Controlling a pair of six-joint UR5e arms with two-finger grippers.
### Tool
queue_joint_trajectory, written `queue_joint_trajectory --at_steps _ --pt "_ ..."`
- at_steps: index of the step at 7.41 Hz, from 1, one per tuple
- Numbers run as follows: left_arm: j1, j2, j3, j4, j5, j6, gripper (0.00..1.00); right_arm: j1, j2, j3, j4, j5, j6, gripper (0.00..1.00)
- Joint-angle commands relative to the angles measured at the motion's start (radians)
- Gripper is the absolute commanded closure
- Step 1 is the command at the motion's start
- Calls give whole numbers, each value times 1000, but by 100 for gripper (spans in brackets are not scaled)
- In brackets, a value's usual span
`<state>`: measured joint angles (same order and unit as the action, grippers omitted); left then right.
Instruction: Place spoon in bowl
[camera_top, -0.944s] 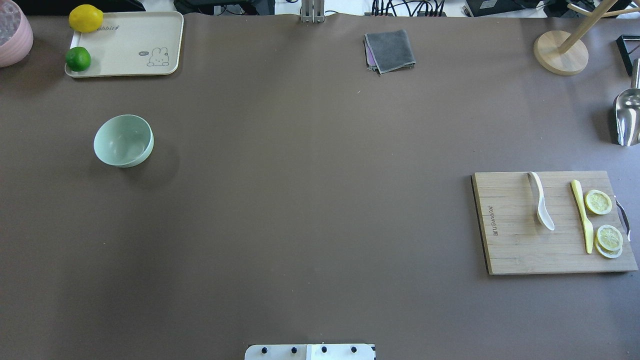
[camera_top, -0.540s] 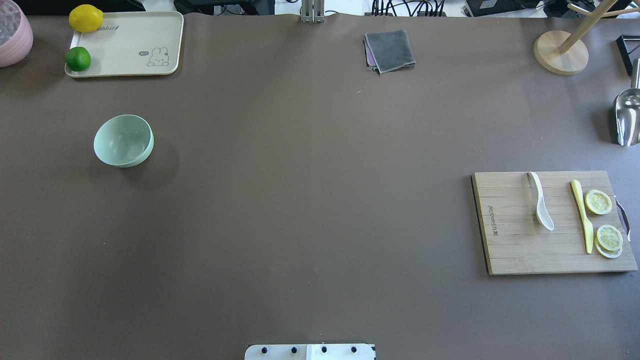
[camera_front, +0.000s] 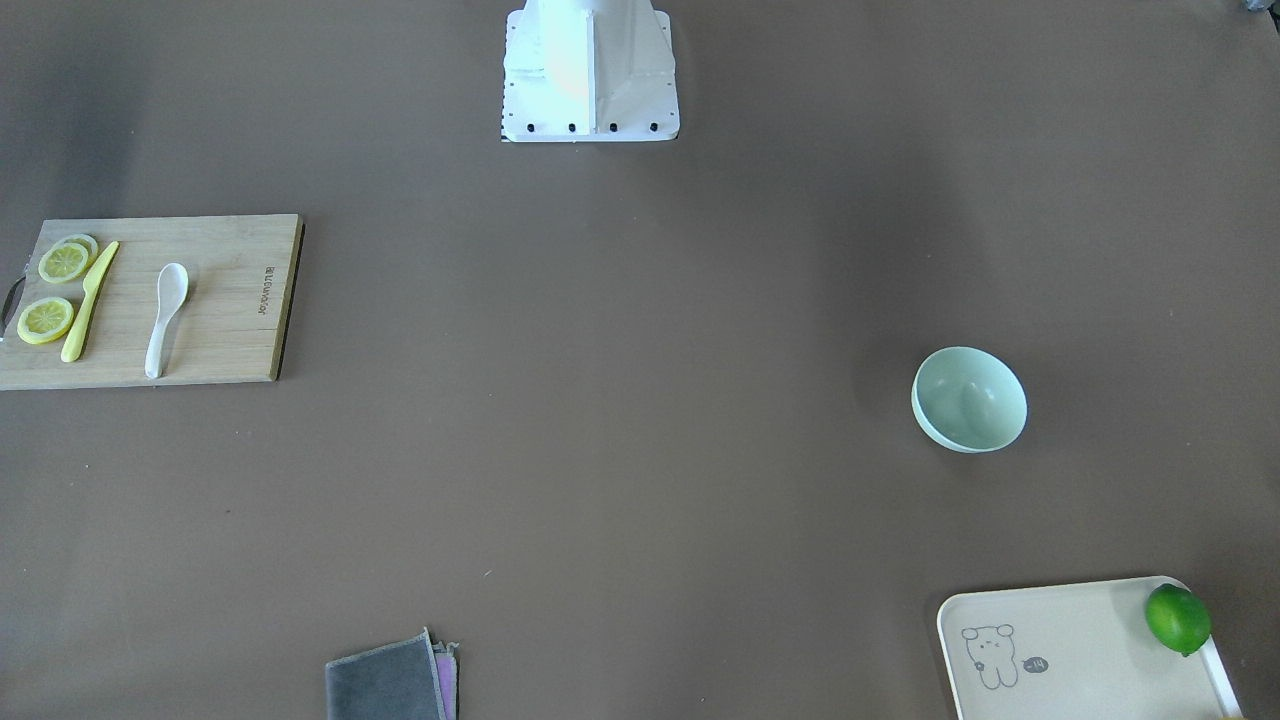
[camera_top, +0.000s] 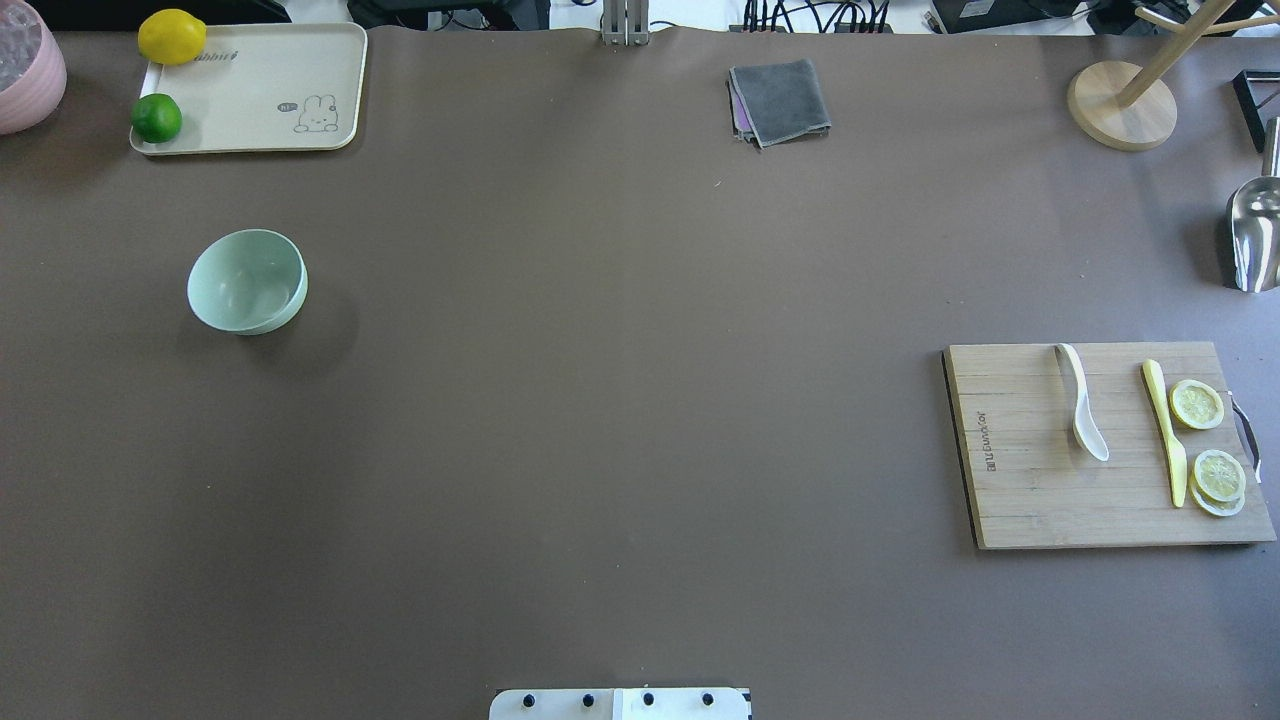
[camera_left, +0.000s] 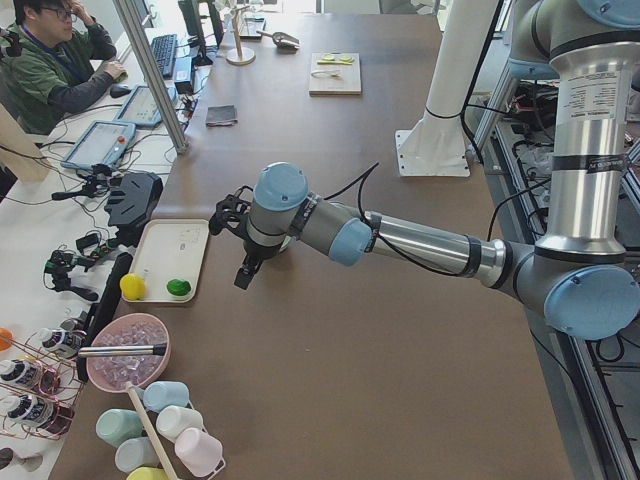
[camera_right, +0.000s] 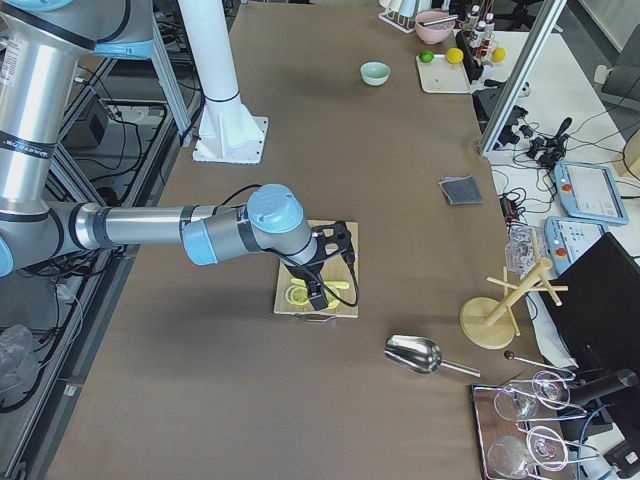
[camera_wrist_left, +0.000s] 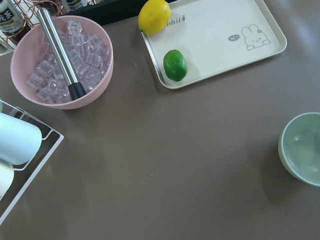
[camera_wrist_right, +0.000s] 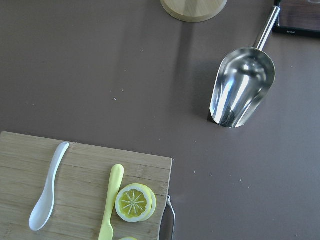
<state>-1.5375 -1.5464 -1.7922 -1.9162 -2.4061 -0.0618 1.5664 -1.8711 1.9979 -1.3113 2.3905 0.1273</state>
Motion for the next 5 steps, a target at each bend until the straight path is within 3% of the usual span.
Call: queue_joint_trajectory --at_steps 1,3,5 --pt "136 -42 95 -125 -4 -35 1 -134 73 -1 3 -42 183 0" --pt "229 -80 155 -214 4 -247 1 -289 144 -4 6 -146 411 4" --pt "334 -165 323 -412 74 -360 1 -383 150 -43 111 -232 530 3"
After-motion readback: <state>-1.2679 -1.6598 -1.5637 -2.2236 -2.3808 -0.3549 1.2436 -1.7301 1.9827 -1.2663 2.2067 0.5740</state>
